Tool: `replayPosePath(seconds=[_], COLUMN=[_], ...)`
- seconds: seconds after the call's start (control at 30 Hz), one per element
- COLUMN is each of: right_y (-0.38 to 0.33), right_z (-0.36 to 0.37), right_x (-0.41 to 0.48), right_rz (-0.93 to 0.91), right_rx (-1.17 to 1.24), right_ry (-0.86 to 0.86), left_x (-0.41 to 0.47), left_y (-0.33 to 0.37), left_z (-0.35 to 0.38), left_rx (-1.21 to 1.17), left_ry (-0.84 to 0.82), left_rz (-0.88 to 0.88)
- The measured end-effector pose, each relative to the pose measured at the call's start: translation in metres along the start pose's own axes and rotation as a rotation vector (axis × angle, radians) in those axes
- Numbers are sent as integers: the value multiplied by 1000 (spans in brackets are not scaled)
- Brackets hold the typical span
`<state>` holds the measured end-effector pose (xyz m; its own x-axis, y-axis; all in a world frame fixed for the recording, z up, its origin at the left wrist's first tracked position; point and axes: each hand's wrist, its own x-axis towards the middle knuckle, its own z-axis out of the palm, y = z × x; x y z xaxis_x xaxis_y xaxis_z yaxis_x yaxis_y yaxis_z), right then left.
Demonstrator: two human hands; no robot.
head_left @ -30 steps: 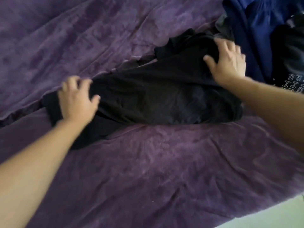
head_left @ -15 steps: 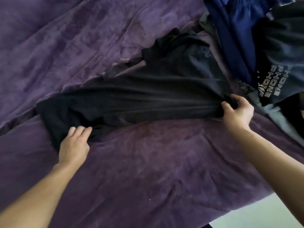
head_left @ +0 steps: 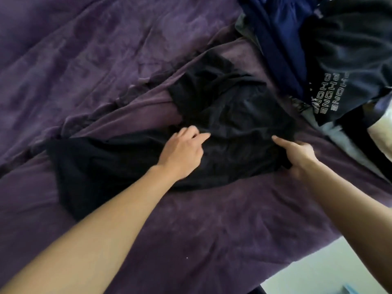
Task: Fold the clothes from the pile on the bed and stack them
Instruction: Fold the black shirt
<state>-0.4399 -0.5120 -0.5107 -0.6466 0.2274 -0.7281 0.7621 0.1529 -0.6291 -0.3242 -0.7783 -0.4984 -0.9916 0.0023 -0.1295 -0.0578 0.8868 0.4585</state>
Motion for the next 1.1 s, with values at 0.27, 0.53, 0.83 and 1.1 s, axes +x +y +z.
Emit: replayPosePath(seconds=[0.27,0.53,0.83,1.1], right_y=[-25,-22,67,-59], right_z=[-3,141,239,211], right_x=[-60,-170,-176,-58], right_rz=[-567,-961,-740,-756], right_rx=[-89,-535,-1052,-821], right_ry=[-153,-436,-780,20], left_x=[88,-63,-167,-119], left_y=[10,-131,-166,-95], left_z=[-11,-96,-80,-1], left_rx=[-915,-1035,-298,111], left_ry=[-240,389,433,-19], left_rz=[-688,-1124,-999,-332])
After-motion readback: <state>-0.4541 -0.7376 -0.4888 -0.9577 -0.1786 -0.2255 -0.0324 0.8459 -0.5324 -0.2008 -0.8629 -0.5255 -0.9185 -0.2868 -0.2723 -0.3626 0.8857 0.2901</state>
